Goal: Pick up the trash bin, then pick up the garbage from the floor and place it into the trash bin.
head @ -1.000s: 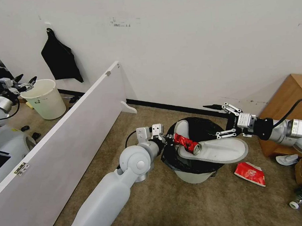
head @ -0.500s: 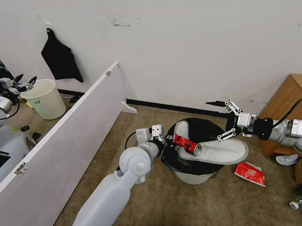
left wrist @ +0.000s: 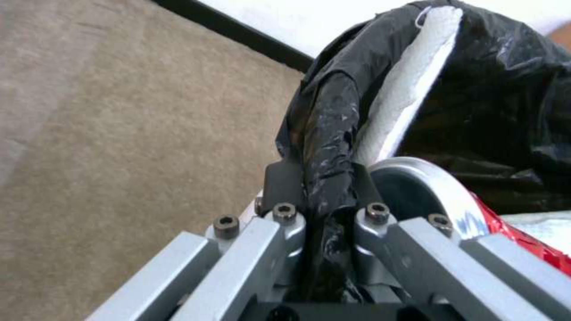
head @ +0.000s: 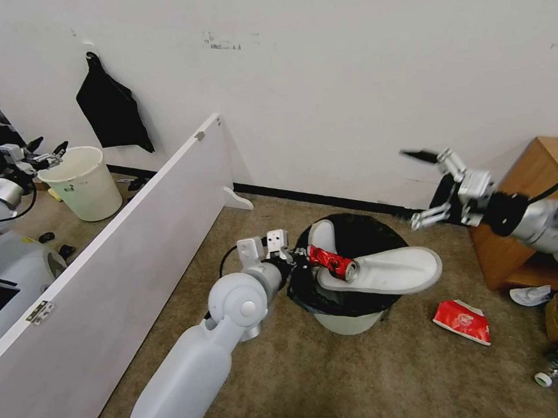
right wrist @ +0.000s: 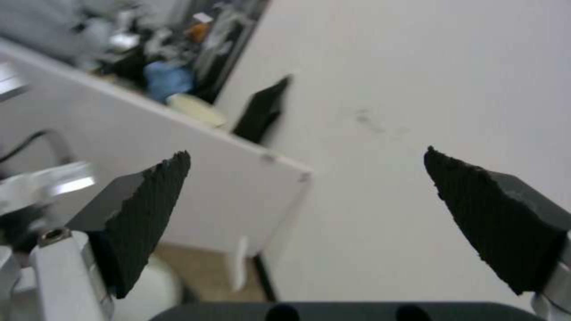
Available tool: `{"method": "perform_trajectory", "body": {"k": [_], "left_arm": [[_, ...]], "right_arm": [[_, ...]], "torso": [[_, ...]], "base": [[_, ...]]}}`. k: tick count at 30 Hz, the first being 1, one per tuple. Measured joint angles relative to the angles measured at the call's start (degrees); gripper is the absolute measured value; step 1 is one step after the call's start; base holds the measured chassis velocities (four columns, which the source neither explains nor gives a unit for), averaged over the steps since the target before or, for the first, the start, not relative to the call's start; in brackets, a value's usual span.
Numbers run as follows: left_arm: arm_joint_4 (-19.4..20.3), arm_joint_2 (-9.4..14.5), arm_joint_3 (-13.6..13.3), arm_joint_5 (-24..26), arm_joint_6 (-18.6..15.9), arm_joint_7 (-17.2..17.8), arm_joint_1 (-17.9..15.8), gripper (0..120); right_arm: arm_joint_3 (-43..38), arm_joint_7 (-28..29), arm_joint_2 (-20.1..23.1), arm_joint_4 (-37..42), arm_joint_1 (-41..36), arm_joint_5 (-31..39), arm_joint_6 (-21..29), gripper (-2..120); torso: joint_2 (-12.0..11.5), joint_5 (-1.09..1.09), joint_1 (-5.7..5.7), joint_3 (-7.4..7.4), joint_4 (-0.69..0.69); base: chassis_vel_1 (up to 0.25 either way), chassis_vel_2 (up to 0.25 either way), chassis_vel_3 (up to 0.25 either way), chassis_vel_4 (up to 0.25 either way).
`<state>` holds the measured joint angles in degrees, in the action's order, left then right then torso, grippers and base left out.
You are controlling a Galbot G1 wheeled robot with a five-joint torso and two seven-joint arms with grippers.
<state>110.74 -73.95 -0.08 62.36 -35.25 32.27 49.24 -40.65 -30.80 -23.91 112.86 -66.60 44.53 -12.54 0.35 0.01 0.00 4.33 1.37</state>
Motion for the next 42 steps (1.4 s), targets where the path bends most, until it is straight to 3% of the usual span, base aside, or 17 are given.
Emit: {"method": "perform_trajectory", "body": {"k": [9,14,19,28,37,42], "left_arm": [[1.4,1.1,5.3,0.6,0.0,-0.1,1.8,4],[2.1,1.3,7.2,1.4,0.0,0.1,1.8,4],[3.1,2.0,9.8,2.4,0.0,0.4,1.8,4],[4.0,3.1,11.8,2.9,-0.1,0.5,2.1,4],[4.3,3.4,13.5,3.1,-0.3,1.0,2.0,4],[4.5,3.6,14.6,2.9,-0.3,1.0,1.7,4]], "right_arm": [[-5.9,2.7,-2.1,-0.3,-0.2,3.3,1.3,100],[-7.0,3.9,-2.8,-0.5,-1.3,2.6,2.1,100],[-6.4,9.0,-4.2,-0.4,-2.9,-0.3,5.2,100],[-0.5,15.8,-6.8,-0.7,-4.1,-4.3,10.6,100],[3.7,16.6,-9.9,-4.0,-4.3,-6.5,10.7,100],[5.4,21.3,-12.1,-4.5,-5.9,-6.5,12.0,100]], "torso": [[0.0,0.0,0.0,0.0,0.0],[0.0,0.0,0.0,0.0,0.0],[0.0,0.0,0.0,0.0,0.0],[0.0,-0.01,0.0,0.0,-0.01],[0.0,-0.01,0.0,0.0,-0.01],[0.0,0.0,0.0,0.0,0.0]], "base": [[0.0,0.0,0.0,0.0],[0.0,0.0,0.0,0.0],[0.0,0.0,0.0,0.0],[0.0,0.0,0.0,0.0],[0.0,0.0,0.0,0.0],[0.0,0.0,0.0,0.0]]}}
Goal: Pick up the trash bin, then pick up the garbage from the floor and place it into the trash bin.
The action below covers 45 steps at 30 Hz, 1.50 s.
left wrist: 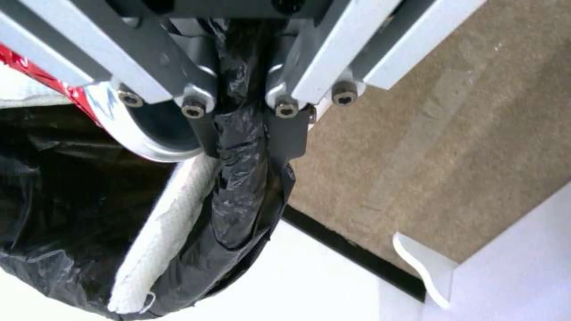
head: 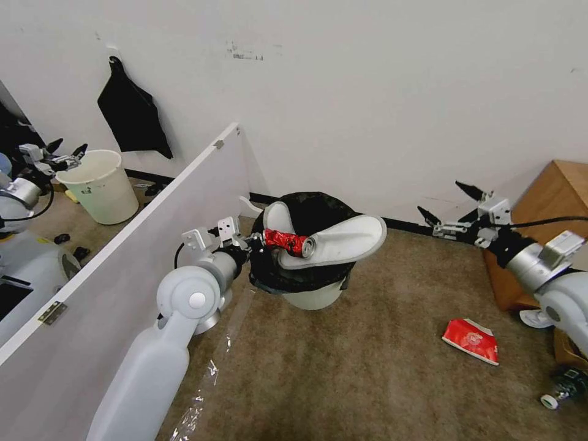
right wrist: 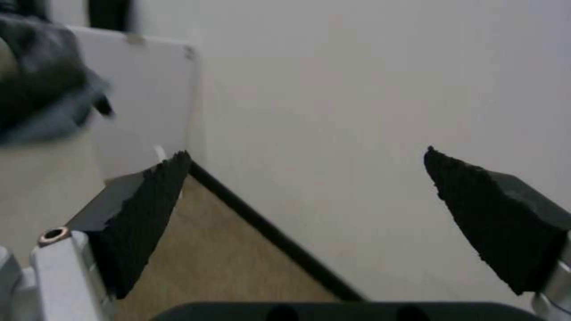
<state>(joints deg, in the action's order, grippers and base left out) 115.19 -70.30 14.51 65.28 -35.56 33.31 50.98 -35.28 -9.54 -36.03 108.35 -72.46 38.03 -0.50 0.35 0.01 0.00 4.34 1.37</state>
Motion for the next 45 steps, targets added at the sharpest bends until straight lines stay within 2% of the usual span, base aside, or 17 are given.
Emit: {"method": "perform_trajectory", "body": {"k": [2,3,4,5,8,15,45], "left_arm": [[0.2,0.2,0.5,-0.1,0.1,0.0,0.0,4],[0.2,0.2,0.5,-0.1,0.1,0.0,0.0,4],[0.3,0.3,0.8,0.0,0.1,0.0,0.0,4],[0.3,0.3,0.8,0.0,0.1,0.0,0.0,4],[0.6,0.7,1.4,0.1,0.2,0.0,0.4,4],[1.1,1.1,2.1,0.3,0.3,0.0,1.2,4],[2.0,1.5,3.5,1.0,0.5,0.9,1.3,4]], "right_arm": [[1.1,4.1,-1.5,0.5,-0.7,1.1,1.4,100],[1.1,4.1,-1.5,0.5,-0.7,1.1,1.4,100],[2.0,7.0,-2.7,0.9,-0.9,2.0,2.5,100],[2.0,7.0,-2.7,0.9,-0.9,2.0,2.5,100],[3.9,14.3,-5.3,2.2,-1.3,4.9,5.7,100],[5.0,19.5,-7.3,2.1,-1.4,5.5,7.5,100],[5.3,19.0,-8.2,1.2,-0.7,5.0,6.9,100]], "torso": [[0.0,0.0,0.0,0.0,0.0],[0.0,0.0,0.0,0.0,0.0],[0.0,0.0,0.0,0.0,0.0],[0.0,0.0,0.0,0.0,0.0],[0.0,0.0,0.0,0.0,0.0],[0.0,0.0,0.0,0.0,0.0],[0.0,-0.01,0.0,0.0,0.0]], "base": [[0.0,0.0,0.0,0.0],[0.0,0.0,0.0,0.0],[0.0,0.0,0.0,0.0],[0.0,0.0,0.0,0.0],[0.0,0.0,0.0,0.0],[0.0,0.0,0.0,0.0],[0.0,0.0,0.0,0.0]]}}
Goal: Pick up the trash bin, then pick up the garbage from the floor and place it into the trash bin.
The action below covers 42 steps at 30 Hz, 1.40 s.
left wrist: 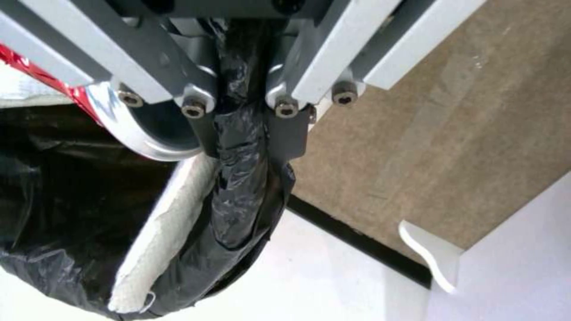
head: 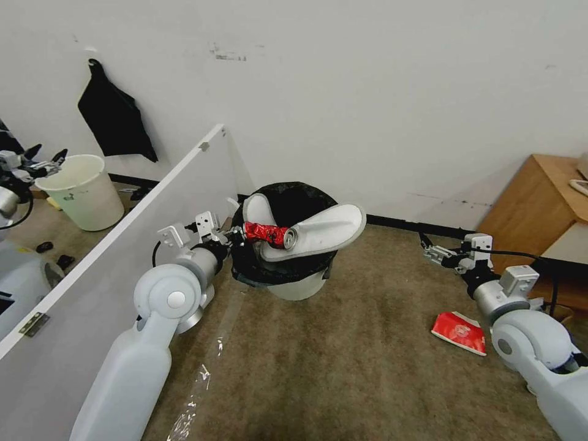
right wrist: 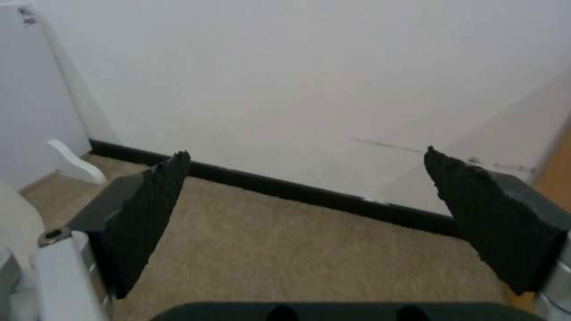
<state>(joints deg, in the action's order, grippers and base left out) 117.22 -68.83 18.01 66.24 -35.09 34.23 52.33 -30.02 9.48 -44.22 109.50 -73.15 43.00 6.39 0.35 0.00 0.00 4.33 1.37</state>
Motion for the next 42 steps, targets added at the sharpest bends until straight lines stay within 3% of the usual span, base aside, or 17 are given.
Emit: {"method": "perform_trajectory", "body": {"k": [30,42], "left_arm": [[-0.9,-0.5,0.4,0.1,0.4,-0.5,-0.5,4],[-1.0,-0.7,1.3,0.1,0.5,-0.5,-0.7,4]], "right_arm": [[0.8,-1.7,-0.6,-1.5,1.0,-1.8,-1.2,100],[-4.5,-5.4,0.6,2.3,-6.1,-3.4,-3.9,100]], "torso": [[0.0,0.0,0.0,0.0,0.0],[0.0,-0.01,0.0,0.0,0.0]], "base": [[-0.004,-0.007,-0.005,-0.004],[0.0,0.0,0.0,0.0]]}}
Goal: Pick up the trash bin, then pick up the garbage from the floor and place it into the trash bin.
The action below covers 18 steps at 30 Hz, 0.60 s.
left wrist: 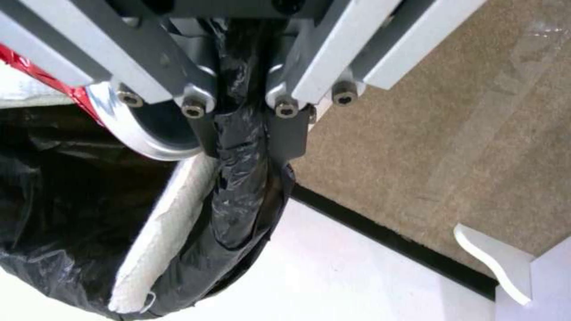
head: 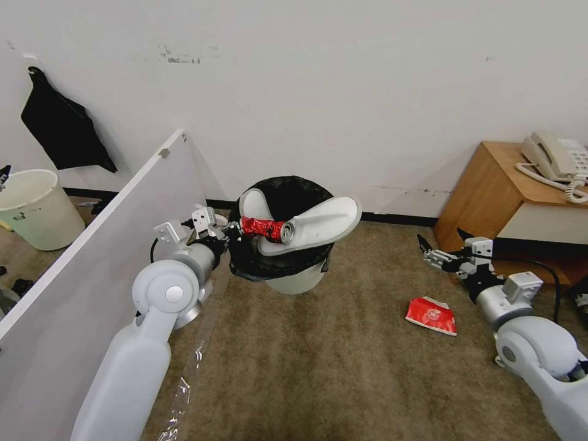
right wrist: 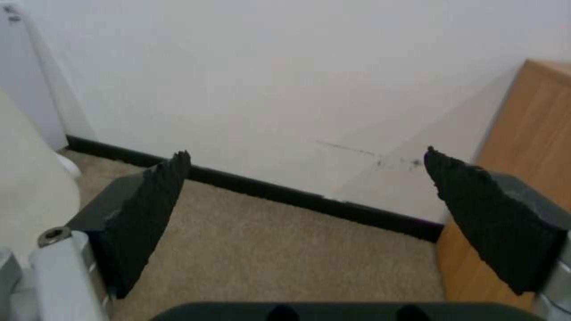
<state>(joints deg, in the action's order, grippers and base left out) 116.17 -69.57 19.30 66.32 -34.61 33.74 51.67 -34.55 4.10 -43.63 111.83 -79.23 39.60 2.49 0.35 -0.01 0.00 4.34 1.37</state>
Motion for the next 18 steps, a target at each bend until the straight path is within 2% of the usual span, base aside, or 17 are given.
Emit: {"method": "perform_trajectory", "body": {"k": [7,18], "left_arm": [[-0.2,-0.2,0.0,0.0,0.0,-0.1,-0.1,4],[0.1,0.2,0.2,-0.4,-0.4,0.1,0.2,4]], "right_arm": [[-5.6,-1.4,1.1,3.1,-6.1,-1.2,-1.3,100],[-7.3,-1.9,1.0,3.9,-8.4,-2.2,-2.4,100]], "torso": [[0.0,0.02,0.0,0.0,0.0],[0.0,0.01,0.0,0.0,0.0]], "base": [[0.0,0.0,0.0,0.0],[0.0,0.0,0.0,0.0]]}}
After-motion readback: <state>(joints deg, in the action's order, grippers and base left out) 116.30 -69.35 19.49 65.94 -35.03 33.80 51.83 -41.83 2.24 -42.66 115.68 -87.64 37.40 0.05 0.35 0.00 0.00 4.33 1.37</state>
